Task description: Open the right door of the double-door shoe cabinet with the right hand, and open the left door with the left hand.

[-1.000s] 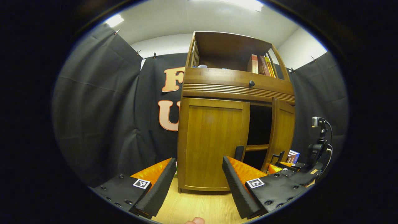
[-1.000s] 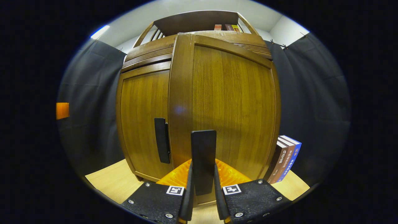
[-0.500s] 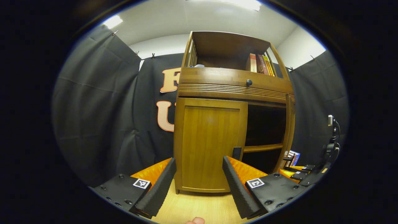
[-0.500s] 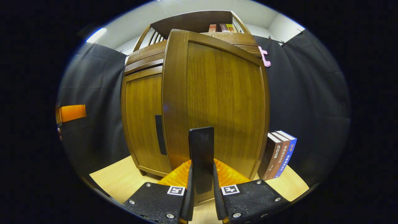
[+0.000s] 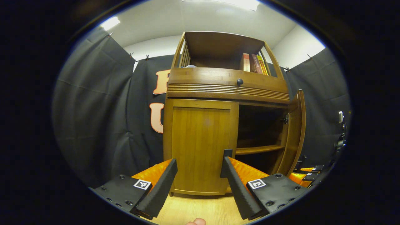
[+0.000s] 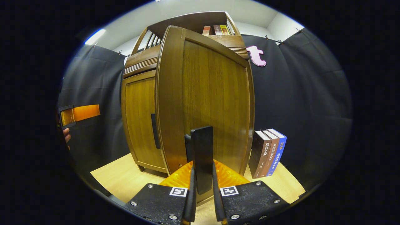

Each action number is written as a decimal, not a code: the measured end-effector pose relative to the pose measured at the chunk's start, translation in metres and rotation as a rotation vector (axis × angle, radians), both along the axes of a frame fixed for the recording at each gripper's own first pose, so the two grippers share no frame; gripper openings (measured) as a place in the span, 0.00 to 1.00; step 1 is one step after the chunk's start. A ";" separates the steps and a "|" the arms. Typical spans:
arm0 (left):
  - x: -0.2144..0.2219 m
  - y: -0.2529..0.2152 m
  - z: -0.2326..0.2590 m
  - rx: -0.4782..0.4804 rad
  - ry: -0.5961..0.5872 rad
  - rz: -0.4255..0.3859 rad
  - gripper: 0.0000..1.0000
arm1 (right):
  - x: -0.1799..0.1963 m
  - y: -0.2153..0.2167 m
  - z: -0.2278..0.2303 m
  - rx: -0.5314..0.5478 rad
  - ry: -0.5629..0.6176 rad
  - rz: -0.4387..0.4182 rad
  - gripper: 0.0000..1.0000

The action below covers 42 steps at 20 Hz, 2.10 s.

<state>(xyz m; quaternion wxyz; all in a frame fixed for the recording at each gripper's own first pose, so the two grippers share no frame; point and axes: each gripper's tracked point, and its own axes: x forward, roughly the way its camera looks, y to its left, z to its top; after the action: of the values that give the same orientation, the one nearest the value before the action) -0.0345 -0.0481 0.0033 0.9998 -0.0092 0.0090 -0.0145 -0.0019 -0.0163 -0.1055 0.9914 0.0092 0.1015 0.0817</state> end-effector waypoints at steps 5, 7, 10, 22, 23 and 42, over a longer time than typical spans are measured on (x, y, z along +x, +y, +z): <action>0.001 -0.009 -0.003 0.001 0.003 -0.016 0.94 | -0.010 -0.020 0.002 -0.019 -0.004 -0.032 0.22; 0.001 -0.012 -0.006 0.001 0.006 -0.021 0.94 | -0.013 -0.027 0.002 -0.015 -0.002 -0.028 0.20; 0.000 -0.015 -0.008 0.006 0.006 -0.017 0.94 | -0.018 -0.045 0.001 0.002 0.006 -0.039 0.18; 0.002 -0.045 -0.017 -0.012 0.009 -0.060 0.95 | -0.026 -0.125 0.003 -0.025 -0.020 -0.129 0.10; 0.002 -0.048 -0.018 -0.013 0.009 -0.064 0.95 | -0.026 -0.130 0.003 -0.017 -0.022 -0.125 0.10; 0.005 -0.050 -0.023 -0.030 0.023 -0.065 0.95 | -0.021 -0.188 -0.001 0.070 -0.042 0.003 0.08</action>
<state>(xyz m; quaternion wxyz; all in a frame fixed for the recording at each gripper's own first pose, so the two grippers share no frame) -0.0291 -0.0982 -0.0193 0.9984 -0.0241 0.0206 -0.0472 -0.0229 -0.2041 -0.1062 0.9923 0.0421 0.0777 0.0867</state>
